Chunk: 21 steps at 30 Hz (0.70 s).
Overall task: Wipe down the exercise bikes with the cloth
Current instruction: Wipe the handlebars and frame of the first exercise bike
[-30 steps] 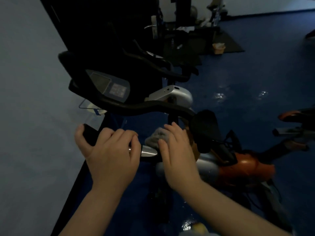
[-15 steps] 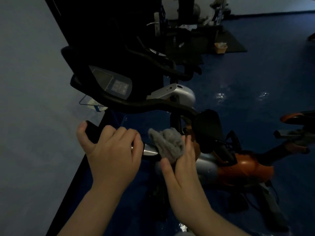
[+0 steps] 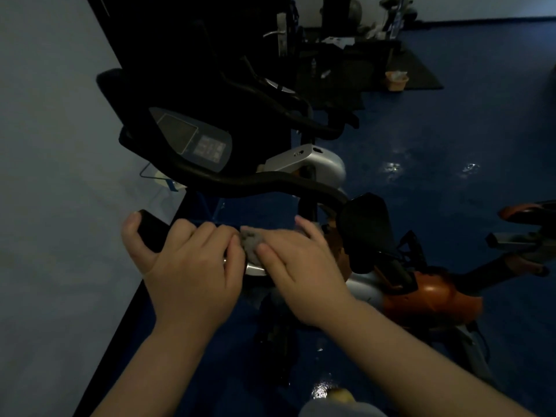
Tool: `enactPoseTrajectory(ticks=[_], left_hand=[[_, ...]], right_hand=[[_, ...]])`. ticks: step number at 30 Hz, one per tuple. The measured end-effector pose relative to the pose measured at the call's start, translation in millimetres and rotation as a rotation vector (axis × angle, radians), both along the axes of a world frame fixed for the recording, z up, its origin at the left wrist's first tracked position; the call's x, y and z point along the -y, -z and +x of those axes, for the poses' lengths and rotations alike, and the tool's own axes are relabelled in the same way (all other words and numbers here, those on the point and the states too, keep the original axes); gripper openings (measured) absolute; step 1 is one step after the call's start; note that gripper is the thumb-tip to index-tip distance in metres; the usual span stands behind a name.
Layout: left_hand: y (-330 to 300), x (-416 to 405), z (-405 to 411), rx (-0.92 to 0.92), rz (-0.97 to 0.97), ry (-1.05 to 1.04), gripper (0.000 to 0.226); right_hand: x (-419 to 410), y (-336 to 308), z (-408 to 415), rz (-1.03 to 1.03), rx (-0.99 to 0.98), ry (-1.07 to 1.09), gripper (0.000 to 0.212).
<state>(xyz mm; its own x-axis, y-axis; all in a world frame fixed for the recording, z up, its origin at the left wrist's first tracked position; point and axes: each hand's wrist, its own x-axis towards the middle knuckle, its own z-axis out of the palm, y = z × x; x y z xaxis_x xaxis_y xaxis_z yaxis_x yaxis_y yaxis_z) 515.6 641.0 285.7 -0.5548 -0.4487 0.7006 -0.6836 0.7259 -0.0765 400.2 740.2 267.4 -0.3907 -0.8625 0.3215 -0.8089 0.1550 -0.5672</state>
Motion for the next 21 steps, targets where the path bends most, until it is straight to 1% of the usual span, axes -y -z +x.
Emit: enactPoseTrajectory(ticks=[3,5,6,8,9,11,12,15,18,21], left_hand=[[1,0,2,0.017,0.005,0.004,0.032],[2,1,4,0.017,-0.005,0.015,0.032],[2,2,4,0.011,-0.012,0.019,0.032],[2,3,3,-0.003,-0.022,0.023,0.033],[2,3,2,-0.008,-0.022,0.023,0.033],[2,3,2,-0.010,-0.017,0.024,0.034],[2,3,3,-0.008,-0.015,0.025,0.034],[3,4,3,-0.002,-0.017,0.032,0.034],[2,4,4,0.001,-0.010,0.045,0.034],[3,3,4,-0.004,-0.017,0.047,0.034]], right_hand=[[-17,10,-2,-0.060,0.020,0.012,0.027],[-39,20,11,-0.099,0.054,-0.023,0.038],[-48,24,19,-0.116,0.089,-0.039,0.042],[-54,26,26,-0.149,0.211,-0.042,0.042],[-52,24,28,-0.174,0.309,-0.007,0.039],[-45,19,32,-0.238,0.536,0.170,0.036],[-40,18,37,-0.247,0.607,0.239,0.039],[-13,15,47,-0.165,0.649,0.276,0.057],[6,7,23,-0.131,0.763,0.378,0.063],[3,6,20,-0.127,0.889,0.388,0.064]])
